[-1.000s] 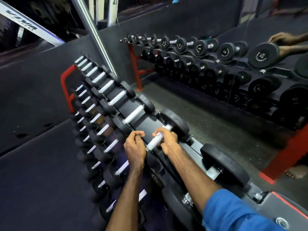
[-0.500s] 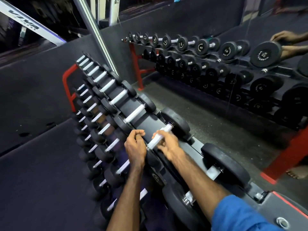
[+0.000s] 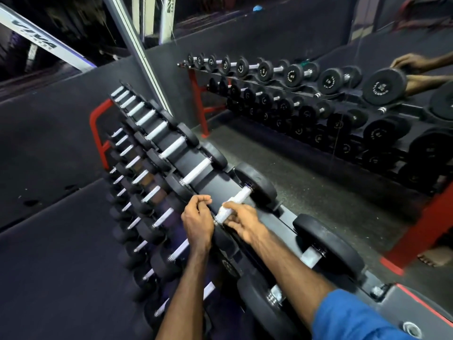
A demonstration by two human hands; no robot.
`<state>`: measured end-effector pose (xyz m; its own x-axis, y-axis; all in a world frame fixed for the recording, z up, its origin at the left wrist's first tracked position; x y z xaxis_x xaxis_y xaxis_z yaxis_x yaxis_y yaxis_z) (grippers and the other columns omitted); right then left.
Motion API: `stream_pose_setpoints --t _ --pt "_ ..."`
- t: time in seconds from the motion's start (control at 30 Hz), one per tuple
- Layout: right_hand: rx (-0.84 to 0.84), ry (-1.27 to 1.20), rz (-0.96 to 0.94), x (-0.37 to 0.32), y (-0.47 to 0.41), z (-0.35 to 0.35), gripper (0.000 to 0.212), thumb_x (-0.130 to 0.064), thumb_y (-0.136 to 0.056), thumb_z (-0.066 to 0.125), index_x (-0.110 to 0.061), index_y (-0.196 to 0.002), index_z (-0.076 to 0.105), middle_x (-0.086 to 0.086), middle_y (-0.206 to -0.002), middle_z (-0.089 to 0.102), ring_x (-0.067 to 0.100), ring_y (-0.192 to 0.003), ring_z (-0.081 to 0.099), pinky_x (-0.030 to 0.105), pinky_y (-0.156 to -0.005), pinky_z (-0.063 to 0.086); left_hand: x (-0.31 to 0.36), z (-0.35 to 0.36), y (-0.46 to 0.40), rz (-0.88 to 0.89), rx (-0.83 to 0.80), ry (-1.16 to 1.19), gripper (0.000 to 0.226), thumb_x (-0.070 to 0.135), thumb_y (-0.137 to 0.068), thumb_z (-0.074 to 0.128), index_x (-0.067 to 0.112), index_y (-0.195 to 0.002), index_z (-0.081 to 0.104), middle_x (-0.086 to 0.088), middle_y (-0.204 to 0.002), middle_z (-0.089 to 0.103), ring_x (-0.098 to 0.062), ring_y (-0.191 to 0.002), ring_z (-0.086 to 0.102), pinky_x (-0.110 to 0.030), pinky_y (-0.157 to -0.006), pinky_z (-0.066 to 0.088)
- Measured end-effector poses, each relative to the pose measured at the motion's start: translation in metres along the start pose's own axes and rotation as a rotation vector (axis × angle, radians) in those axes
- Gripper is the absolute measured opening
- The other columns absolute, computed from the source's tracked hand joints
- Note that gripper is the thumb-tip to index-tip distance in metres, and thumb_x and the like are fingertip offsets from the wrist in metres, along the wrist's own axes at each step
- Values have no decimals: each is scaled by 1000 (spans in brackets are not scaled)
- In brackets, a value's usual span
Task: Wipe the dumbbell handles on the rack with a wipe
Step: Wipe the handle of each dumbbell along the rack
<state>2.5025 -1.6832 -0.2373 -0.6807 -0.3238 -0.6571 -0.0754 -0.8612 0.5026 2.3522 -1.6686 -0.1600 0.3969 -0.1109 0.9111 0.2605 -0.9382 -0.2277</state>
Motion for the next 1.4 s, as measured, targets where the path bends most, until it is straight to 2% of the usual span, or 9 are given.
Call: stream_pose_setpoints --t 0.13,0.27,0.43,0.6,0.73,0.9,1.07,1.27,1.4 --pt "125 -109 -61 -36 -9 -14 6 -3 -87 73 -6 -87 69 12 -72 73 20 -62 70 32 -65 56 -2 1 0 -8 3 -10 27 19 -86 47 30 -86 72 17 -90 78 -18 -96 71 -46 -96 55" --pt "2 146 -37 -7 3 -4 14 -9 -89 77 -15 -95 65 3 -72 71 13 -60 65 28 -60 59 -3 1 -2 -2 1 0 26 20 -86 47 28 -89 72 17 -90 78 -19 -97 71 -48 -98 54" --pt "40 27 -41 -16 -2 -6 18 -2 -85 78 -10 -95 66 8 -75 73 15 -62 68 30 -64 55 0 1 1 -6 -5 11 27 19 -86 47 26 -89 73 14 -90 78 -16 -95 72 -45 -94 57" --pt "116 -116 -116 -29 -9 -16 24 -4 -84 79 -14 -99 64 17 -96 68 27 -89 66 26 -63 47 -1 1 1 -17 -1 23 28 20 -86 47 28 -88 73 14 -89 78 -16 -95 72 -42 -93 56" --pt "-2 -31 -57 -10 -1 0 20 -1 -87 75 -13 -98 63 14 -91 73 19 -75 73 22 -58 53 -2 0 1 -36 -4 35 26 21 -86 47 27 -88 73 13 -89 79 -15 -95 72 -38 -93 55" --pt "123 -212 -68 -35 -16 -16 18 5 -83 75 1 -99 67 18 -76 73 24 -70 72 35 -69 56 2 2 2 -35 -4 34 27 21 -86 47 27 -88 73 13 -89 79 -14 -93 72 -34 -89 54" --pt "6 23 -36 3 -5 0 28 -6 -86 77 -10 -111 63 21 -100 72 22 -77 69 29 -65 56 -3 0 0 -42 1 29 27 22 -86 47 28 -88 73 14 -89 79 -15 -95 72 -36 -91 55" --pt "132 -117 -80 -30 -10 -12 23 2 -83 77 -7 -101 67 18 -85 73 16 -58 70 26 -58 49 -1 1 1 -27 8 20 27 21 -86 47 28 -86 72 13 -89 79 -17 -95 73 -40 -92 56" --pt "53 103 -52 2 6 1 24 -4 -86 79 -15 -100 63 7 -84 73 9 -60 67 23 -53 52 -3 1 -2 -27 8 19 26 21 -86 48 27 -88 73 13 -89 79 -17 -96 73 -44 -95 56"
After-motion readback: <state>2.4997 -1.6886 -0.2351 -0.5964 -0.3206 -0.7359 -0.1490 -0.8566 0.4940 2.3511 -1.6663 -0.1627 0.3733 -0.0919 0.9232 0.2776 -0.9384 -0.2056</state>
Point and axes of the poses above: each hand's wrist, its own y-axis away from the middle knuckle, its own z-axis out of the palm, x = y × z, the point moved 8 cm from there along -y, towards the middle knuckle
